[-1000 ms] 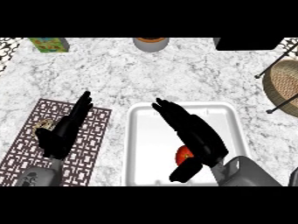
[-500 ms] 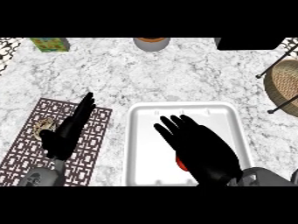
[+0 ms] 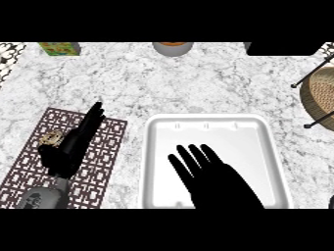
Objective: Pick the tomato from the tray and place it in the tiered basket
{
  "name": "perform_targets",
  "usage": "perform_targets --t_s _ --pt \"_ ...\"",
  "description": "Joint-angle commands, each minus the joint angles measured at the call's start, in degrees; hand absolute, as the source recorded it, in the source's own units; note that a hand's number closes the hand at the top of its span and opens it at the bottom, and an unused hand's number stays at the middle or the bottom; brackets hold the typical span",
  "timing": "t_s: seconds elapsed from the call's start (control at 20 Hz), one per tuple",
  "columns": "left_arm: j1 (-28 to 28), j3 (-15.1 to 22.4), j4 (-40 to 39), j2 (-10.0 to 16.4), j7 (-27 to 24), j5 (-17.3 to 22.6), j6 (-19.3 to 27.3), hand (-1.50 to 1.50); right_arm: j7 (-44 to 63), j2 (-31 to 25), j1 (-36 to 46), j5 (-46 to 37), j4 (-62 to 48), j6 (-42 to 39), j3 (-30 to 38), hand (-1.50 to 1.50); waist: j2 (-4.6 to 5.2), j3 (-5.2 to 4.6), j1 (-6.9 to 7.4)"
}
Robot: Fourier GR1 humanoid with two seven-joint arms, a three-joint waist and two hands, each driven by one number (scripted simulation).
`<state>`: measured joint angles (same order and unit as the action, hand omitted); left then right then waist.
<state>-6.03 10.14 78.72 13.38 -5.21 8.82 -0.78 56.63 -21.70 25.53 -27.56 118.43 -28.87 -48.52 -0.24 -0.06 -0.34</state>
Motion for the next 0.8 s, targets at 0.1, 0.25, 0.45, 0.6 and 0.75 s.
perform_targets --t_s 0.1,0.25,0.45,0.6,0.75 --pt "-0.2 -0.22 1.71 -0.58 2.01 -0.1 0.09 0.0 5.27 -0.23 -1.29 -6.24 -5.5 -3.03 -0.92 -1.5 0.14 0.04 0.4" --pt "-0.26 0.74 -2.54 -2.83 -2.04 -2.44 1.11 0.0 3.55 0.22 -5.65 -10.05 -8.73 -0.28 -3.62 -1.5 0.26 0.03 -0.03" --pt "0.48 -0.3 -0.9 -2.14 -1.17 -2.14 -0.88 0.0 1.02 4.65 -8.51 -12.71 -12.07 0.51 -2.28 -1.5 0.23 0.05 0.34" --pt "-0.5 -1.83 1.13 -1.4 1.5 -2.3 -1.87 0.0 -6.79 3.26 -10.82 -16.21 -14.61 2.29 -0.12 -1.5 0.21 0.07 0.39" --pt "-1.22 -2.3 0.52 -3.37 0.72 -3.15 -0.59 0.0 -8.97 3.39 -10.18 -18.92 -16.79 2.27 3.18 -1.5 0.23 0.06 0.37"
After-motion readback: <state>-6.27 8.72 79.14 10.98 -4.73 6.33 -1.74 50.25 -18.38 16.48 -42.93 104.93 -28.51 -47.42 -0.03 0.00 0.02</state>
